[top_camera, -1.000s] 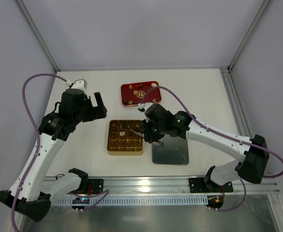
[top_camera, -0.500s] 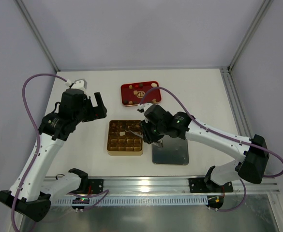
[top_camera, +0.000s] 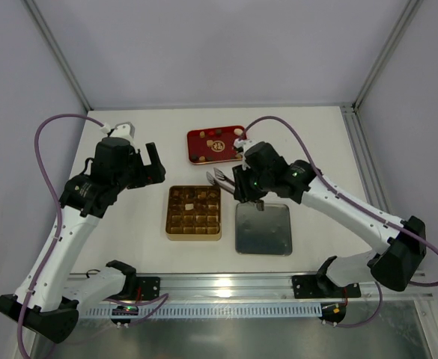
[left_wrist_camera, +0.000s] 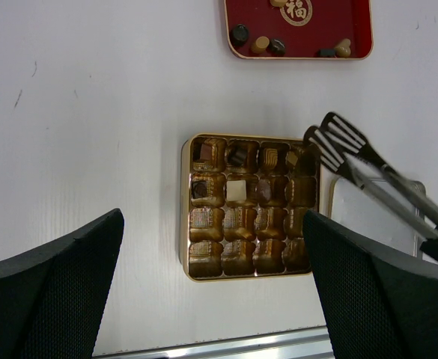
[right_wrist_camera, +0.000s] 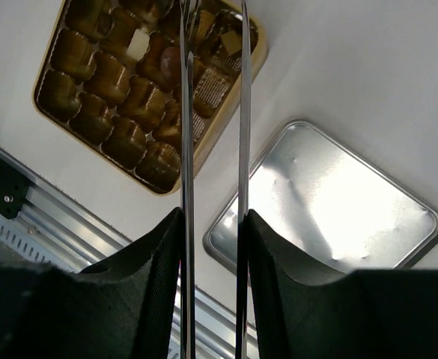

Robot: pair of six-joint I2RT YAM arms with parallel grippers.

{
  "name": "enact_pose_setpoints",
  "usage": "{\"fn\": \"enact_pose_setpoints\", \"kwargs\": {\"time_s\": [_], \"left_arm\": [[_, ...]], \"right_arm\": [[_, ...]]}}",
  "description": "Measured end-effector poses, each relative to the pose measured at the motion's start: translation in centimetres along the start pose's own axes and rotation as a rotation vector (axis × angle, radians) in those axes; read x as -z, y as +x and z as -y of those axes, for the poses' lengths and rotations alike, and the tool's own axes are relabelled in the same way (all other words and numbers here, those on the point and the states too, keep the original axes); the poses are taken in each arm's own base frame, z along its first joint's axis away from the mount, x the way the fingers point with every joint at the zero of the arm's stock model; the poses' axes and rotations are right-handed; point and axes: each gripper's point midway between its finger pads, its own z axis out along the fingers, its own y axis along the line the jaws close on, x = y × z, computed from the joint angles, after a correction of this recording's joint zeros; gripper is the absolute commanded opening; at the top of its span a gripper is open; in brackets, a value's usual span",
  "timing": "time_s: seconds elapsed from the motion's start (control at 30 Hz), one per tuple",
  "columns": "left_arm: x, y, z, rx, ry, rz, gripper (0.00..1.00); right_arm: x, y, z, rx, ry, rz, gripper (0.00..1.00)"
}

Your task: Pack the chocolate

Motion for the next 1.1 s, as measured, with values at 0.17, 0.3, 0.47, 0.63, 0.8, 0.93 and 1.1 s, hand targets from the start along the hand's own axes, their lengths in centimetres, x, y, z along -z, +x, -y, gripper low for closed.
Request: {"fn": "enact_pose_setpoints", "kwargs": {"time_s": [0.17, 0.3, 0.47, 0.63, 0.8, 0.93, 1.1], "left_arm": [[0.0, 0.1, 0.1, 0.0, 0.007, -0.003, 1.0], [0.0, 0.2, 0.3, 0.0, 0.017, -0.01, 1.0], [-0.4, 0.5, 0.9, 0.0, 0.05, -0.021, 1.0], [-1.0, 1.7, 1.5, -0.001, 0.091, -0.056, 1.0], [-1.3, 2.6, 2.1, -0.001, 0.132, -0.087, 1.0], [-1.6, 3.2, 2.4, -0.001, 0.156, -0.103, 1.0], [-1.8, 3.7, 2.7, 0.0, 0.177, -0.118, 1.0]], "right_arm": [[1.4, -2.6, 5.4, -0.113, 0.066, 0.073, 0.4], [2.1, -4.0, 10.3, -0.218, 0.127, 0.114, 0.4], [2.1, -4.9, 17.2, -0.366, 0.218, 0.146, 0.4], [-0.1, -5.5, 23.2, -0.479, 0.293, 0.128, 0.4], [-2.7, -6.9, 28.6, -0.541, 0.361, 0.12, 0.4], [-3.9, -7.8, 31.7, -0.564, 0.408, 0.126, 0.41], [-5.5, -8.9, 34.7, -0.57, 0.448, 0.128, 0.44]]}}
